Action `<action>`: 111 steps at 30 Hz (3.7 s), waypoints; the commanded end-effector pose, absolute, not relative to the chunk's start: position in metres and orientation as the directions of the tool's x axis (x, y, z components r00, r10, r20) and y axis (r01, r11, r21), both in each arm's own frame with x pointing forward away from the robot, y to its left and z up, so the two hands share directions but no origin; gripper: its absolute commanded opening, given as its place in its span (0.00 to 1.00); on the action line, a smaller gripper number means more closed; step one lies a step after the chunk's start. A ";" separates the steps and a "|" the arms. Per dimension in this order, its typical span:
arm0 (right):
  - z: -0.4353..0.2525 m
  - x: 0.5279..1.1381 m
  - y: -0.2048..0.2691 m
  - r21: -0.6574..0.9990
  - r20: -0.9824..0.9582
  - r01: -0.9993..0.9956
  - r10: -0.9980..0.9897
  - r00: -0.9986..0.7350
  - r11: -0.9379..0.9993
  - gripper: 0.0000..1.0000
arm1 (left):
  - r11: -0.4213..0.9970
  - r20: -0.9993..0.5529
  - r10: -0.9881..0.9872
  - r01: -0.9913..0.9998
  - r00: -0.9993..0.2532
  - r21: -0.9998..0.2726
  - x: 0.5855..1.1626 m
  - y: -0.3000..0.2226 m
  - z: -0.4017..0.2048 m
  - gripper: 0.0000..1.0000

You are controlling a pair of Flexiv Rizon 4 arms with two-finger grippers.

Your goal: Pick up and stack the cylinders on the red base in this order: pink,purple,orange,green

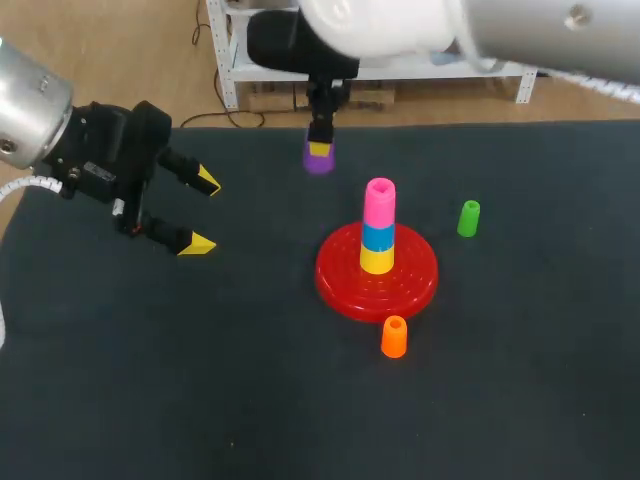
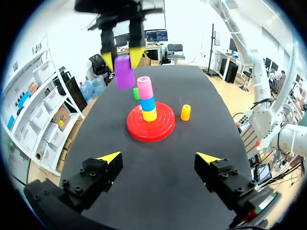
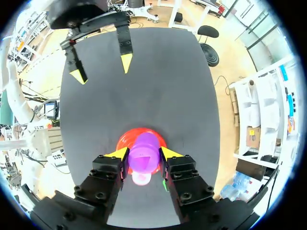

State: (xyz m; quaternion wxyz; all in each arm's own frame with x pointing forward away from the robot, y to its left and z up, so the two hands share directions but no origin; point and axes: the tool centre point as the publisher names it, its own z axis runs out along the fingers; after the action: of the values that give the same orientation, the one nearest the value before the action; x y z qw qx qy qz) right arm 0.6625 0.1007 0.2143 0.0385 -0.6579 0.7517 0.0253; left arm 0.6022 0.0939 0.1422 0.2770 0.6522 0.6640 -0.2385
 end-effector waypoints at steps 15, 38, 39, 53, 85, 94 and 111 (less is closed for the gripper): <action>0.229 0.626 0.066 -0.025 -0.048 -0.974 -0.974 -0.222 0.224 0.00 | 0.036 -0.679 0.734 0.998 0.005 0.046 0.602 0.094 0.142 1.00; 0.216 0.621 0.051 0.007 -0.039 -0.967 -0.966 -0.255 0.255 0.00 | 0.036 -0.679 0.734 0.998 0.005 0.046 0.602 0.094 0.142 1.00; 0.216 0.621 0.051 0.008 -0.038 -0.967 -0.966 -0.255 0.255 0.00 | 0.036 -0.679 0.734 0.998 0.005 0.046 0.602 0.094 0.142 1.00; 0.205 0.629 0.051 0.066 -0.008 -0.965 -0.967 -0.254 0.253 0.00 | 0.036 -0.679 0.734 0.998 0.005 0.046 0.602 0.094 0.142 1.00; 0.182 0.637 0.042 0.120 0.040 -0.953 -0.960 -0.277 0.280 0.00 | 0.036 -0.679 0.734 0.998 0.005 0.046 0.602 0.094 0.142 1.00; 0.181 0.638 0.034 0.108 0.029 -0.949 -0.955 -0.296 0.297 0.00 | 0.036 -0.679 0.734 0.998 0.005 0.046 0.602 0.094 0.142 1.00; 0.169 0.642 0.030 0.106 0.011 -0.948 -0.953 -0.302 0.301 0.00 | 0.036 -0.679 0.734 0.998 0.005 0.046 0.602 0.094 0.142 1.00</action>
State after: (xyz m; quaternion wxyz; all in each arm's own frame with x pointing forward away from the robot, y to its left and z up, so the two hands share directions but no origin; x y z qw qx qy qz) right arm 0.6429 0.0318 0.1760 -0.0371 -0.5898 0.8058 0.0386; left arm 0.6022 0.0940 0.1422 0.2771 0.6522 0.6640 -0.2385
